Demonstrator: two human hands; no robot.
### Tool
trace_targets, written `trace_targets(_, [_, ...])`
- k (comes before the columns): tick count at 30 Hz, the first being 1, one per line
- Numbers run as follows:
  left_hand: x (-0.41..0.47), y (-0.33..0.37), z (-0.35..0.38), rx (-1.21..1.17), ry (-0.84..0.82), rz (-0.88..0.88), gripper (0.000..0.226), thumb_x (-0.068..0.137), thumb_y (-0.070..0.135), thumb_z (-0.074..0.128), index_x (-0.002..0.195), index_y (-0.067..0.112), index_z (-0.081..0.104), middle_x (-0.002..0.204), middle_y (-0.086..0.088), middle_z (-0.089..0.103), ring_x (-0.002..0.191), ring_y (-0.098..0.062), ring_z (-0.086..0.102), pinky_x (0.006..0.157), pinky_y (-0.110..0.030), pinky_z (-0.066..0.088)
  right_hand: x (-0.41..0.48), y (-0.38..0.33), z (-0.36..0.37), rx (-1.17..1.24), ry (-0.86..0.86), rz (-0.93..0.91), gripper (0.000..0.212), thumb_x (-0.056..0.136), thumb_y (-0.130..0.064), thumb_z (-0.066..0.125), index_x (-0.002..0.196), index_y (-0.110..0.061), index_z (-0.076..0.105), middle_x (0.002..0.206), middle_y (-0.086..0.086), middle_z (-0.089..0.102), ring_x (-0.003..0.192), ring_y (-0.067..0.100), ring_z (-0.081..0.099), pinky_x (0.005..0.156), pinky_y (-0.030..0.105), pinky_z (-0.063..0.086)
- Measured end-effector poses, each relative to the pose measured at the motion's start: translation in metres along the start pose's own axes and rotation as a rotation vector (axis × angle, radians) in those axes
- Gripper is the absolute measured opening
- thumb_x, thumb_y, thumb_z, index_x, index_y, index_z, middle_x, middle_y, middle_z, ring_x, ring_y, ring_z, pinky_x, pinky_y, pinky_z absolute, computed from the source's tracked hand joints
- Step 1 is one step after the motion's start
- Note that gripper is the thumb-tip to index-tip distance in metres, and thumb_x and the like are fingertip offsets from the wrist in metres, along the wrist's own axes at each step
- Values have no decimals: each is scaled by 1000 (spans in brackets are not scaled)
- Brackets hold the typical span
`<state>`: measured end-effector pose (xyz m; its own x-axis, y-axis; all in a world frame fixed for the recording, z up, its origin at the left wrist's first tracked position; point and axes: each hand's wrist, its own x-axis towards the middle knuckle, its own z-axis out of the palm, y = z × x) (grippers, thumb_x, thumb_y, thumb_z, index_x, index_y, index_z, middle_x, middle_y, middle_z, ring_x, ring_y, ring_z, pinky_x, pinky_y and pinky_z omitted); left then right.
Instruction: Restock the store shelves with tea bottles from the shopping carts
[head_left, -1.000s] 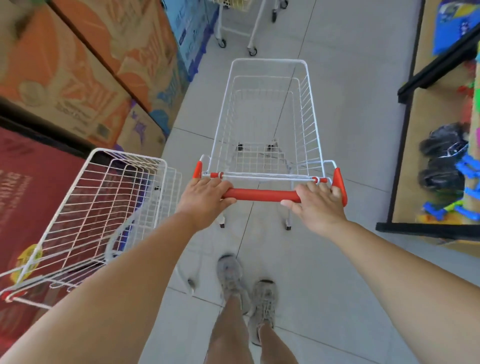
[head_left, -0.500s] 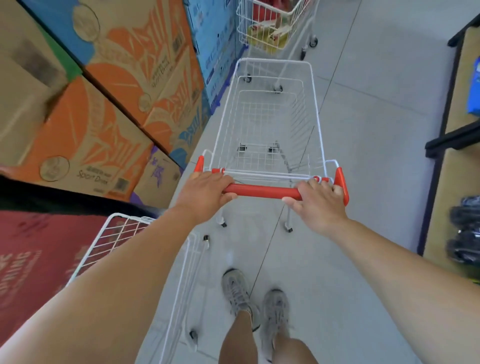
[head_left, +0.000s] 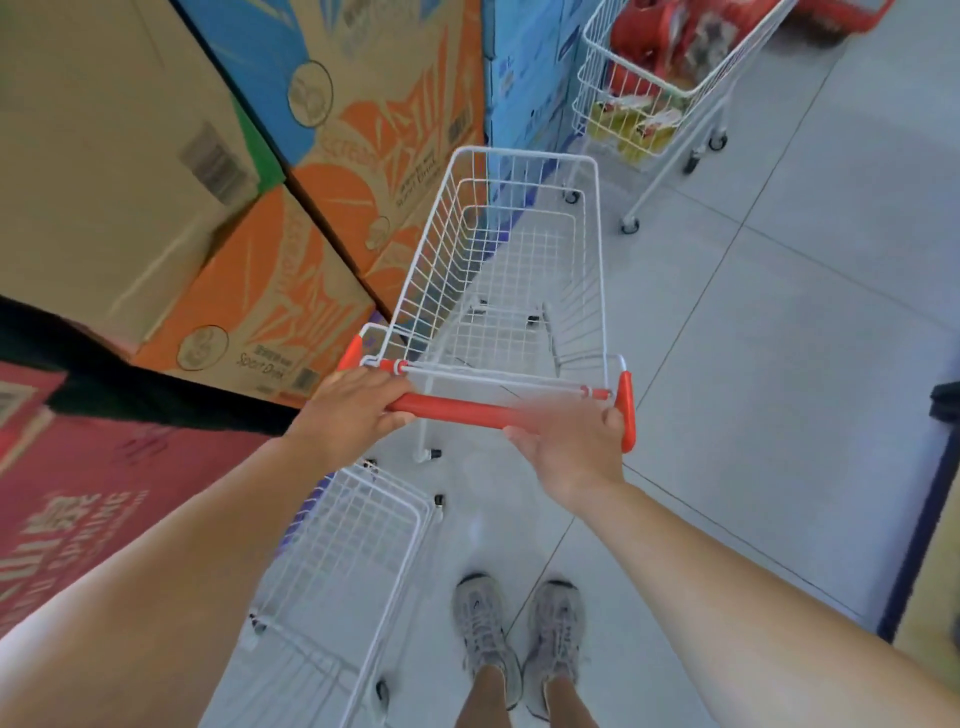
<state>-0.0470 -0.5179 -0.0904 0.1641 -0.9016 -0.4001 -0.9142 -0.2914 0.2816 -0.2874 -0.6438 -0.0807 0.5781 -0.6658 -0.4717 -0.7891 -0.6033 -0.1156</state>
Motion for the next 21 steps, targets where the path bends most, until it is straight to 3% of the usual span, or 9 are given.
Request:
trace_targets(3, [-8,-18,-1,-19,-4,-4,22,95,50,48,114,39,54,108,16,56,108,-13,50,97,-34,35,1,-19,3,-6,6,-14,53,95,-62,26,122,-22,49,124,3,53,118,29,45,98,45,28])
trace_targets(12, [-24,-33,-5,-9,8,-38,26,99,41,48,124,38,51,106,17,47,111,-13,42,103,-31,25,-5,-49,15,17,0,16,53,96,-61,22,124,-23,47,127,3,51,120,29,43,98,46,26])
trace_targets(17, [-28,-22,0,21,27,-97,41,100,42,45,140,33,44,137,9,50,129,-18,37,115,-34,16,-7,-46,14,74,-15,7,52,96,-61,26,131,-27,44,132,1,47,127,27,38,104,45,22])
trace_targets(21, [-42,10,-6,-71,175,-217,57,100,29,51,152,21,30,157,-1,31,147,-23,21,122,-38,8,-16,-35,7,412,118,-38,47,96,-45,46,139,-25,43,134,1,44,130,25,34,111,36,19])
